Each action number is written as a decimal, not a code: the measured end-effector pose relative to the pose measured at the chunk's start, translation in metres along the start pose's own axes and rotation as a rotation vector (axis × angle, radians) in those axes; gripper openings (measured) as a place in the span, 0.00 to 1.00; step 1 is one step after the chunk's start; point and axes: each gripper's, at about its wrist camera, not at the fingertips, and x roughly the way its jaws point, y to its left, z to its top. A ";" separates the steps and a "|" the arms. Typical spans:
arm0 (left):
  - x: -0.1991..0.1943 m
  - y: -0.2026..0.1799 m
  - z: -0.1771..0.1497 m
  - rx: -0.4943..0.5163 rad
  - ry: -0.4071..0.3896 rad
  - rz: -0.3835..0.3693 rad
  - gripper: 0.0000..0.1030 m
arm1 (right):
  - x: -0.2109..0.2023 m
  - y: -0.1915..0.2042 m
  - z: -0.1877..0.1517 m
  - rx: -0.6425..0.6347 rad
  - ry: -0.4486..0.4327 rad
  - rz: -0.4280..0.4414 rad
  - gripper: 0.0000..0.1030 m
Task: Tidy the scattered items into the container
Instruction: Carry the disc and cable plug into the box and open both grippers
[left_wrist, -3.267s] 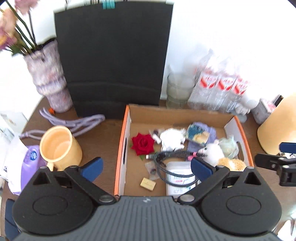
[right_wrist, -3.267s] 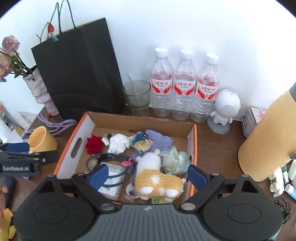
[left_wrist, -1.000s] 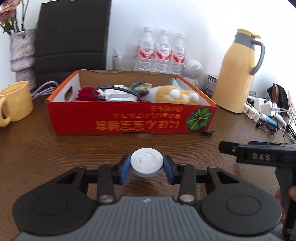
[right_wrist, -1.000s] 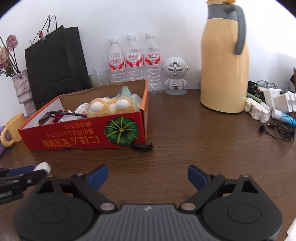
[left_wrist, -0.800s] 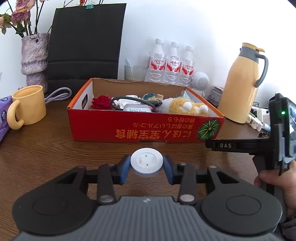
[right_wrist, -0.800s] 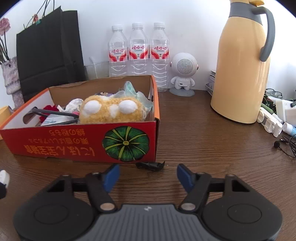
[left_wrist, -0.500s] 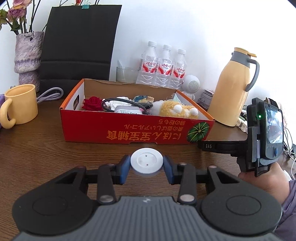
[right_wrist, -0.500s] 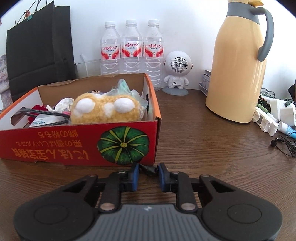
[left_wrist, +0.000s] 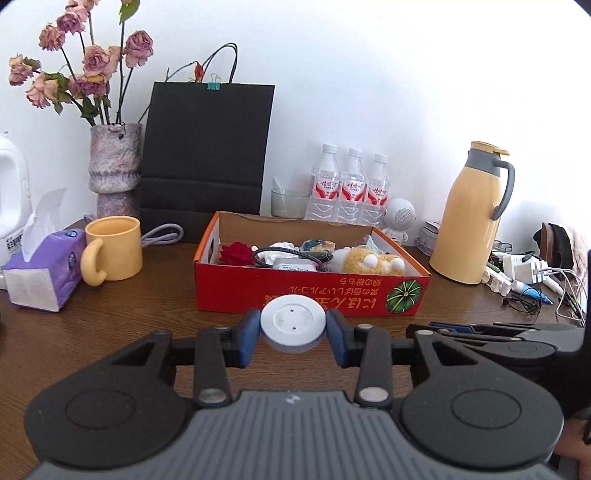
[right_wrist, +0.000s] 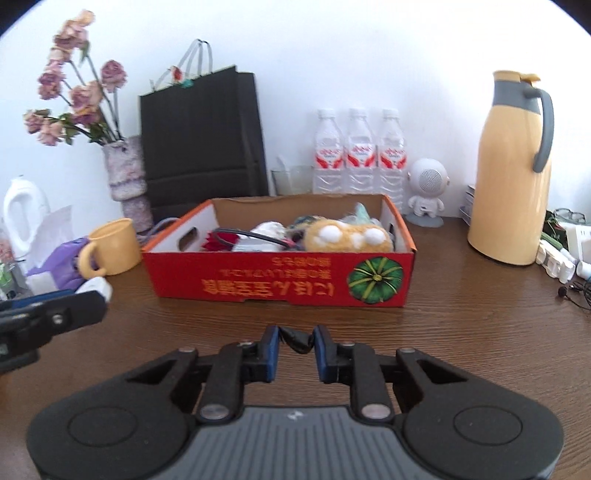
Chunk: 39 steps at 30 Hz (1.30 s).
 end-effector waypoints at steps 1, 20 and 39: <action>-0.008 0.000 0.000 -0.005 -0.009 0.003 0.39 | -0.012 0.007 0.001 -0.012 -0.016 0.014 0.19; -0.128 -0.010 -0.037 0.044 -0.101 -0.026 0.39 | -0.150 0.029 -0.040 -0.044 -0.123 0.009 0.19; -0.047 0.000 0.040 0.040 -0.187 -0.023 0.39 | -0.089 0.005 0.025 0.002 -0.170 0.021 0.19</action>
